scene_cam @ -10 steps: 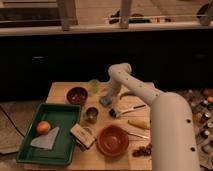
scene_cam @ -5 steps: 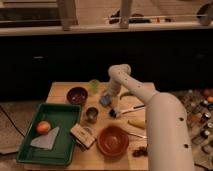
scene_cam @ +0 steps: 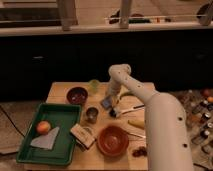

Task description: Wipe red bowl with sponge

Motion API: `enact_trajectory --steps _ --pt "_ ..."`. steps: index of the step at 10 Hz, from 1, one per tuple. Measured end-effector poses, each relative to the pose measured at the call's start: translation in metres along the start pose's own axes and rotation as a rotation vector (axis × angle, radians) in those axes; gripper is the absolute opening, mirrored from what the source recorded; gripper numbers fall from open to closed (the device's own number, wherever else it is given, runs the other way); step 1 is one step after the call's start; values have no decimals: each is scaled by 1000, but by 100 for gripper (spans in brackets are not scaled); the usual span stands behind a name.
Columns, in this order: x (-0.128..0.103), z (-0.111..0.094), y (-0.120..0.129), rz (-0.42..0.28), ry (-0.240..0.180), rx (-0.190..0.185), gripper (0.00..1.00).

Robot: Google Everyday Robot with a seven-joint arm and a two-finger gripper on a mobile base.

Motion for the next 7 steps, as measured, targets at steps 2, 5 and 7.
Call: enact_trajectory --steps 2,5,7 --pt "1 -1 0 0 1 -1 0" --pt "6 -9 4 11 7 16 0" --pt "22 -42 16 46 6 65 0"
